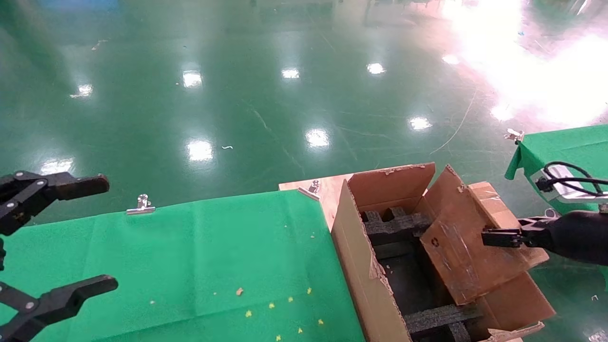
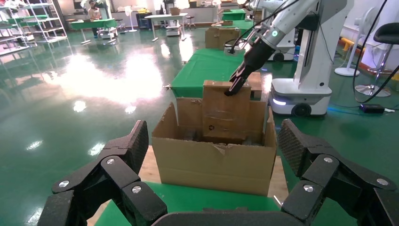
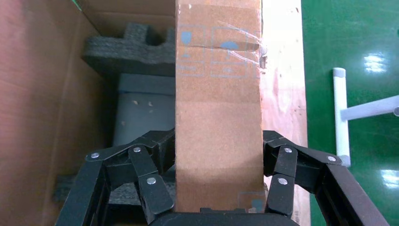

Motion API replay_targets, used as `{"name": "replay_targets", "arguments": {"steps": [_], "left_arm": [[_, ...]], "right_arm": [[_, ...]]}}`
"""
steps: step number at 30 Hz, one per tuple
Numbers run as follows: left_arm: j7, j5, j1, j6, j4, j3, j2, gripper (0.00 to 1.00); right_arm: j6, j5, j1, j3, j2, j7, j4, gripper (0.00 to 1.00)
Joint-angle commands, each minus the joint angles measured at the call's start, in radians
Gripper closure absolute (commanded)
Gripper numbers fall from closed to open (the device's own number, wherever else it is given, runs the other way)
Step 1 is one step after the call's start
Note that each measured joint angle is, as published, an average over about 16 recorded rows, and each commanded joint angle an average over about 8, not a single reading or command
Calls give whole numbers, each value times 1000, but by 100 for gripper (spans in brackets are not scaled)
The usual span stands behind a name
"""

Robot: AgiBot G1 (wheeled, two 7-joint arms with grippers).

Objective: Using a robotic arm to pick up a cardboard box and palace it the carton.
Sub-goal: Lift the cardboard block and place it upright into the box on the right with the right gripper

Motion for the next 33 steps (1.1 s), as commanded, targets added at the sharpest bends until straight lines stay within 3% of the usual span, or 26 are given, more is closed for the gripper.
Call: {"name": "replay_targets", "arguments": {"steps": [1, 21, 33], "left_arm": [[0, 0, 0, 0, 0, 0, 0, 0], [0, 0, 0, 0, 0, 0, 0, 0], [0, 0, 0, 0, 0, 0, 0, 0]], "right_arm": [[36, -20, -16, -15, 2, 37, 10, 100], [157, -254, -90, -93, -132, 329, 6, 100], [191, -350, -124, -121, -175, 443, -2, 100]]}}
